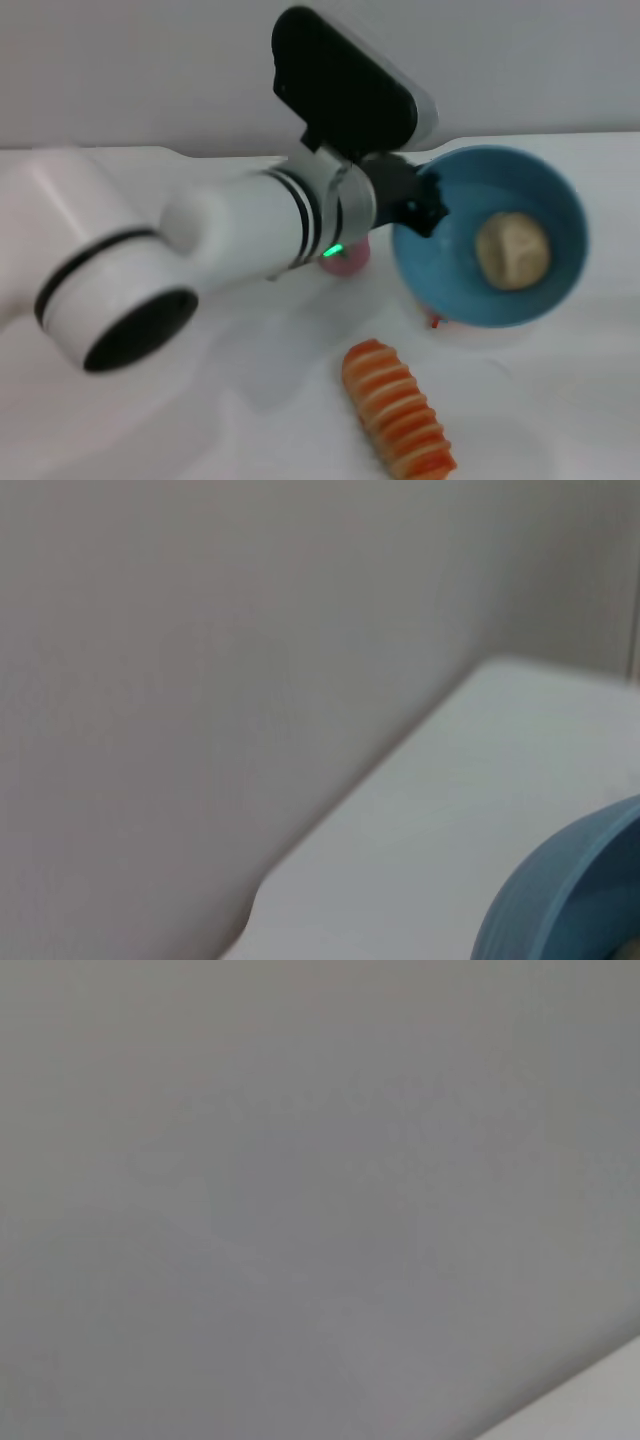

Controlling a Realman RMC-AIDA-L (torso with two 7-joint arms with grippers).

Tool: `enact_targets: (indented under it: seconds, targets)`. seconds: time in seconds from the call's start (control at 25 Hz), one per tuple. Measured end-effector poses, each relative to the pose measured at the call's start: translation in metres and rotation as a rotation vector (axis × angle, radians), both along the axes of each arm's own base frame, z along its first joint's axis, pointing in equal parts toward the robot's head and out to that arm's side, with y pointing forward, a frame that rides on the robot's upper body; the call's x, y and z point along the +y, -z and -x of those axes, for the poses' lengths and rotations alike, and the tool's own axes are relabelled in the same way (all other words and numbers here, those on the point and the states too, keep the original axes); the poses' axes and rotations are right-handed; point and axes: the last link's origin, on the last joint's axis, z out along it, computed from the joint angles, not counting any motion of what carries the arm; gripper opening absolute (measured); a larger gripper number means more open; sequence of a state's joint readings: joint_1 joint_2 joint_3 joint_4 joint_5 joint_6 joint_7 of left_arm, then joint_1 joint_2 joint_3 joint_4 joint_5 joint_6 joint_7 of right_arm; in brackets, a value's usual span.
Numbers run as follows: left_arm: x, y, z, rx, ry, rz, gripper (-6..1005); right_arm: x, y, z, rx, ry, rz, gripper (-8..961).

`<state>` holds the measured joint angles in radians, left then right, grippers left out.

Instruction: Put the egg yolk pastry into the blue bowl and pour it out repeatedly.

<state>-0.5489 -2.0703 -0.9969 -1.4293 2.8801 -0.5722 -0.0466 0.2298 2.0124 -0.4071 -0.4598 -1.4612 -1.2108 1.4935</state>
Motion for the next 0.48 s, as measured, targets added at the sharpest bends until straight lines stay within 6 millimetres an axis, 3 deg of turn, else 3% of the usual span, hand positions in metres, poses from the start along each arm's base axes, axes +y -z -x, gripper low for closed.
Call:
enact_targets:
  seconds: [0.48]
  targets:
    - [-0.003, 0.029, 0.025, -0.209, 0.267, -0.079, -1, -0.016, 0.0, -0.011, 0.027, 0.056, -0.035, 465]
